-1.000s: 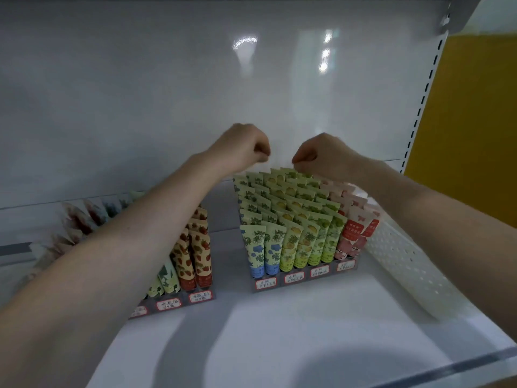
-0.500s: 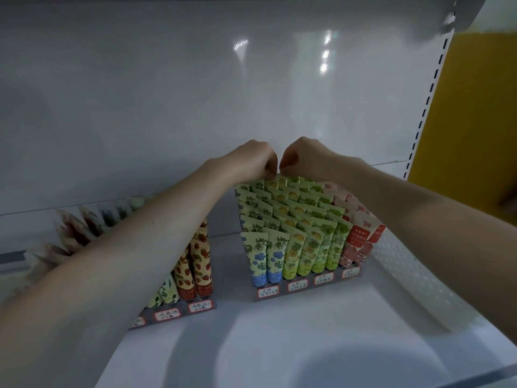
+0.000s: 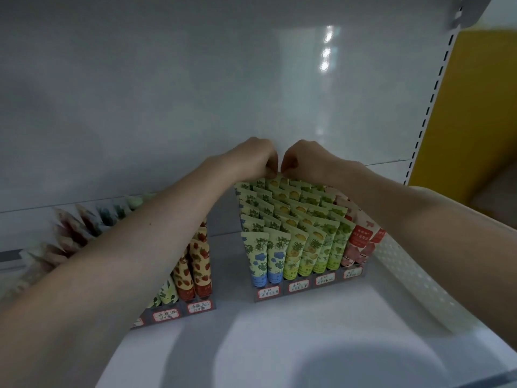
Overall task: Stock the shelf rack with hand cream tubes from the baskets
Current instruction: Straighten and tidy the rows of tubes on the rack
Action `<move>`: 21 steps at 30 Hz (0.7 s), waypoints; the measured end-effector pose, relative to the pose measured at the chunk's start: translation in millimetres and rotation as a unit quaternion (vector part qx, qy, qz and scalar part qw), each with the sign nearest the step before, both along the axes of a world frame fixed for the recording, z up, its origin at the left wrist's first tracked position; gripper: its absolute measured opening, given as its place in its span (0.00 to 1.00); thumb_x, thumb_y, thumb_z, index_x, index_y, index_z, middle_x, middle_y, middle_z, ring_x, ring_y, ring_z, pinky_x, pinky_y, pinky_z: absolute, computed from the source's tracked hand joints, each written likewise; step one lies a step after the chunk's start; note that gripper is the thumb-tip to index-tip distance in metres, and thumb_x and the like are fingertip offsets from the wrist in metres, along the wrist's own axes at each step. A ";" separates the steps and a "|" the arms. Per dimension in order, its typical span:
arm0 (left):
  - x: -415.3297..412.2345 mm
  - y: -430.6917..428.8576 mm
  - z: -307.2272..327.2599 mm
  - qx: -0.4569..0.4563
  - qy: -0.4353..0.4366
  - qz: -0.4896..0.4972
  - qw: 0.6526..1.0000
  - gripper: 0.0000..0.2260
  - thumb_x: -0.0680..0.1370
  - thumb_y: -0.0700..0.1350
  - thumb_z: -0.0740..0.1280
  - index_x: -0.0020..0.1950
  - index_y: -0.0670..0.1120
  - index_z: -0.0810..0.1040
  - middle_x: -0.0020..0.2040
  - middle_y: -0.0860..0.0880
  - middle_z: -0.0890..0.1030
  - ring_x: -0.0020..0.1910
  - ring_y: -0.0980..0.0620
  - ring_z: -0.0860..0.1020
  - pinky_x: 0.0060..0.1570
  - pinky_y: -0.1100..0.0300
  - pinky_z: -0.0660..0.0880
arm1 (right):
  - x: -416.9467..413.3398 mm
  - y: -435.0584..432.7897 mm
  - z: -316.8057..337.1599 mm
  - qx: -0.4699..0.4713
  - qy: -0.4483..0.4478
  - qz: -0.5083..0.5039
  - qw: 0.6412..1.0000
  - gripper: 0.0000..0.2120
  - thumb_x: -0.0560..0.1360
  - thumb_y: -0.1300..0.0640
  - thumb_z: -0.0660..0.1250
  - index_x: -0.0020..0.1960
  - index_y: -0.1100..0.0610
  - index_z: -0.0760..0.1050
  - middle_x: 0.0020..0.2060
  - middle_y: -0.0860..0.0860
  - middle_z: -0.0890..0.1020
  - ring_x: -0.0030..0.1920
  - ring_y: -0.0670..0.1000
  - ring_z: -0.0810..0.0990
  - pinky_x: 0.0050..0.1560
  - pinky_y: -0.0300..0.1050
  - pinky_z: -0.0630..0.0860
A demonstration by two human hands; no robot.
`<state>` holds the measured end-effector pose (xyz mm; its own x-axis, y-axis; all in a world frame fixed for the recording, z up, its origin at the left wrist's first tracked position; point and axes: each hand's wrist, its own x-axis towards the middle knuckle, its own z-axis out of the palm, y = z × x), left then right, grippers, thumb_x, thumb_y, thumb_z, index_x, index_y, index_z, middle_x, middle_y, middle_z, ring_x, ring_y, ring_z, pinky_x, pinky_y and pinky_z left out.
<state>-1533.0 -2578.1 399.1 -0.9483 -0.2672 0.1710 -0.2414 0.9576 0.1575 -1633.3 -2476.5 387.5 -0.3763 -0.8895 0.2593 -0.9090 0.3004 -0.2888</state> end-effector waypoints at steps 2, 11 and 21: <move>-0.5 -0.6 0.4 0.001 -0.001 -0.001 1.000 0.09 0.76 0.39 0.67 0.54 0.39 0.81 0.54 0.43 0.81 0.52 0.46 0.78 0.50 0.60 0.71 | -0.6 0.5 -0.5 -0.002 0.001 0.002 1.000 0.10 0.75 0.63 0.64 0.55 0.62 0.79 0.54 0.55 0.81 0.54 0.54 0.78 0.51 0.40 0.72; -0.3 -2.6 9.8 0.006 0.109 0.006 0.994 0.08 0.77 0.39 0.65 0.54 0.39 0.81 0.54 0.43 0.81 0.51 0.49 0.78 0.50 0.63 0.70 | -32.6 32.4 31.3 -0.094 -0.036 -0.034 0.994 0.08 0.75 0.63 0.67 0.53 0.62 0.80 0.52 0.54 0.81 0.47 0.46 0.75 0.50 0.37 0.69; -32.6 14.9 0.1 -0.010 0.043 -0.006 0.999 0.09 0.76 0.39 0.68 0.55 0.40 0.80 0.54 0.43 0.81 0.52 0.46 0.79 0.54 0.58 0.73 | -37.7 35.8 13.1 -0.043 -0.025 -0.036 0.998 0.07 0.74 0.60 0.67 0.50 0.60 0.81 0.48 0.53 0.82 0.46 0.51 0.79 0.47 0.42 0.74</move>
<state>-1565.5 -2563.1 399.3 -0.9334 -0.2509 0.2566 -0.2157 0.9637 0.1575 -1671.0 -2440.7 400.6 -0.4534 -0.8350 0.3119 -0.8695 0.3375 -0.3606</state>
